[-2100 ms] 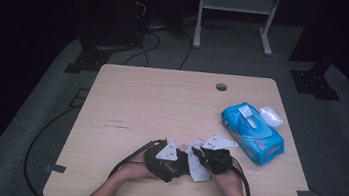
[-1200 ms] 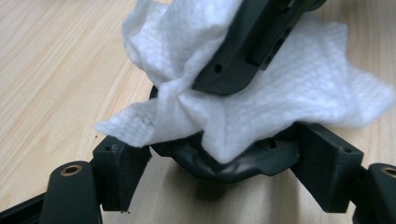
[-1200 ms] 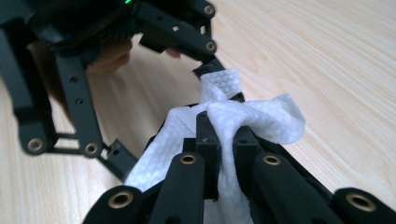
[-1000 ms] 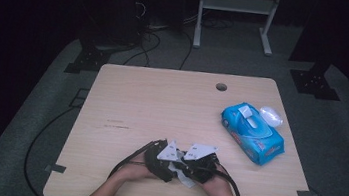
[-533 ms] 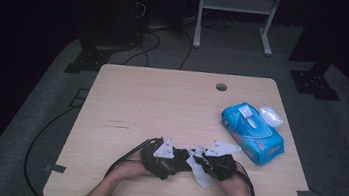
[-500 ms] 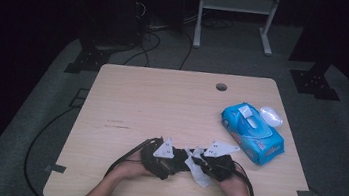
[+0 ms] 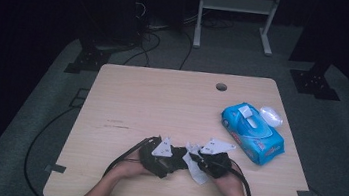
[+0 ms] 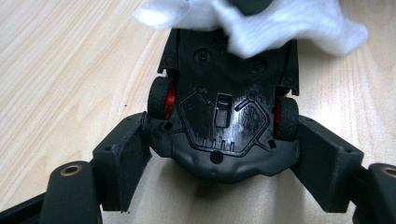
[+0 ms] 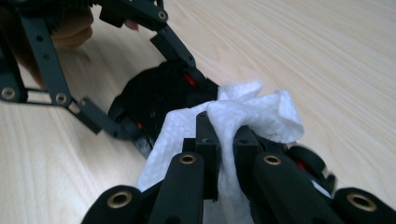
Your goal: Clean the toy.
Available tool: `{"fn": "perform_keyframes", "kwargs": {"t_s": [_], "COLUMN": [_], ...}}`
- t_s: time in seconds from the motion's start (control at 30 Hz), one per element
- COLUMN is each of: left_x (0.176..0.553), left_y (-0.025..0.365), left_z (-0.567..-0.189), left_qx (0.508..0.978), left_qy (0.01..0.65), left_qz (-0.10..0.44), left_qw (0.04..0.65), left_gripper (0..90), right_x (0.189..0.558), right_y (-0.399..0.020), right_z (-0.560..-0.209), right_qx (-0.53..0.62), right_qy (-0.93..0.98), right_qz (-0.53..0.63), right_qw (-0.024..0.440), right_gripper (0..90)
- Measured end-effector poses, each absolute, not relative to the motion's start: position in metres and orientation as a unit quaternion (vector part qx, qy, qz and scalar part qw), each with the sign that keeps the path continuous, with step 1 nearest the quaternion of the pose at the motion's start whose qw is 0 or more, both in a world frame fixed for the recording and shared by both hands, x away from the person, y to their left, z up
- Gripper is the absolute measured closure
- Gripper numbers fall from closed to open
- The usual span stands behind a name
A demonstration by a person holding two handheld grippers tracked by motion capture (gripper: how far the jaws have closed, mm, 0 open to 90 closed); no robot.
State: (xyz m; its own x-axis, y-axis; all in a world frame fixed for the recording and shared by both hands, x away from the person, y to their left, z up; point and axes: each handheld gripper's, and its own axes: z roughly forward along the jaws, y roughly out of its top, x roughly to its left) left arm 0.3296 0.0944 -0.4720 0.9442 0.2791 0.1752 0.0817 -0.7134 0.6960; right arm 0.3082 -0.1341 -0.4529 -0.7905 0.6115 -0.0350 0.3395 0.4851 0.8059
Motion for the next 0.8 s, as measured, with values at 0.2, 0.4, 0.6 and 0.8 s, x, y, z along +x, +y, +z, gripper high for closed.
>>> {"fn": "perform_keyframes", "kwargs": {"t_s": [0.2, 0.4, 0.6, 0.8], "left_x": [0.331, 0.330, 0.331, 0.331], "left_y": [0.096, 0.095, 0.097, 0.097], "left_z": [-0.472, -0.473, -0.472, -0.472], "left_qx": [0.915, 0.917, 0.917, 0.918], "left_qy": [0.098, 0.095, 0.095, 0.092], "left_qz": [0.129, 0.135, 0.131, 0.132], "left_qw": [0.369, 0.362, 0.365, 0.362], "left_gripper": [23.9, 24.0, 24.0, 24.0], "right_x": [0.317, 0.311, 0.303, 0.291], "right_y": [-0.159, -0.170, -0.171, -0.167], "right_z": [-0.450, -0.449, -0.447, -0.448], "right_qx": [0.319, 0.319, 0.303, 0.282], "right_qy": [0.829, 0.832, 0.847, 0.856], "right_qz": [0.422, 0.421, 0.394, 0.404], "right_qw": [0.178, 0.168, 0.187, 0.158], "right_gripper": [84.9, 84.8, 84.8, 84.7]}}
